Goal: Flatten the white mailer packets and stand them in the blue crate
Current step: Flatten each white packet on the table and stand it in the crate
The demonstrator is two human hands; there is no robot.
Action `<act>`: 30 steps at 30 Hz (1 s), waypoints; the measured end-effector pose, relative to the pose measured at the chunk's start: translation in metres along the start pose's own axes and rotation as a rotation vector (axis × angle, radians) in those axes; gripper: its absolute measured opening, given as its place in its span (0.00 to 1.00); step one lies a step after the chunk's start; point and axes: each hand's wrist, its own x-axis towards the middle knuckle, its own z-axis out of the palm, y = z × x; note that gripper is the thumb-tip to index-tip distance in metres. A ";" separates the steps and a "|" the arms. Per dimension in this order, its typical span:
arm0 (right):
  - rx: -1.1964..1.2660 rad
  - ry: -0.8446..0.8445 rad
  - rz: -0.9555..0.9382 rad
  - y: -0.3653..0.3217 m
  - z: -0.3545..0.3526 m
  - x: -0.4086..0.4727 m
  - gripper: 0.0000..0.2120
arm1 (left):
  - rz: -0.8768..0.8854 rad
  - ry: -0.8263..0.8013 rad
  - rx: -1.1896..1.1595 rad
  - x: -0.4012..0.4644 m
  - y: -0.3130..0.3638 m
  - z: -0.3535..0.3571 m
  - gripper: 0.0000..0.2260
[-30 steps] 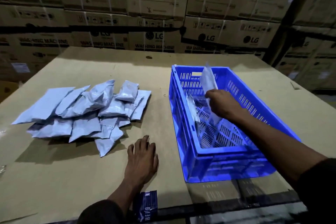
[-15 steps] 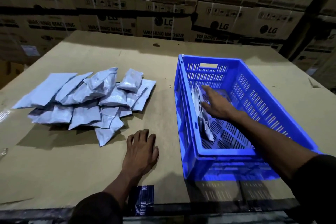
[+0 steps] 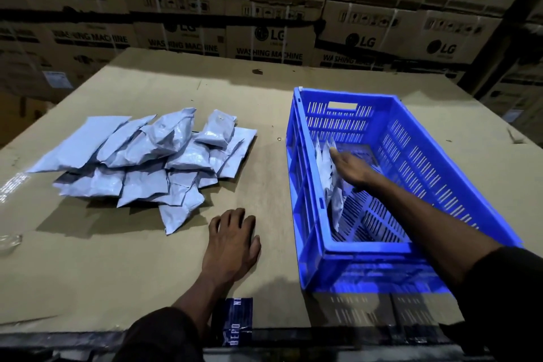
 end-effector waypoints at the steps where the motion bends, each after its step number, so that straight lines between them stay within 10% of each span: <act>1: -0.079 0.125 -0.074 -0.002 -0.002 0.000 0.41 | 0.004 0.003 -0.005 0.000 0.000 0.000 0.16; 6: -0.162 0.619 -0.384 -0.040 -0.005 -0.014 0.06 | 0.013 0.065 -0.054 -0.002 -0.001 -0.004 0.15; 14: -0.170 0.473 -0.756 -0.166 0.076 -0.060 0.03 | -0.046 0.170 -0.054 -0.035 -0.073 -0.028 0.14; 21: -0.318 0.087 -0.578 -0.183 0.191 -0.070 0.06 | -0.139 0.184 -0.016 -0.066 -0.124 -0.043 0.14; 30: 0.085 0.049 -0.086 -0.187 0.268 -0.054 0.18 | -0.214 0.083 -0.059 -0.066 -0.134 -0.052 0.20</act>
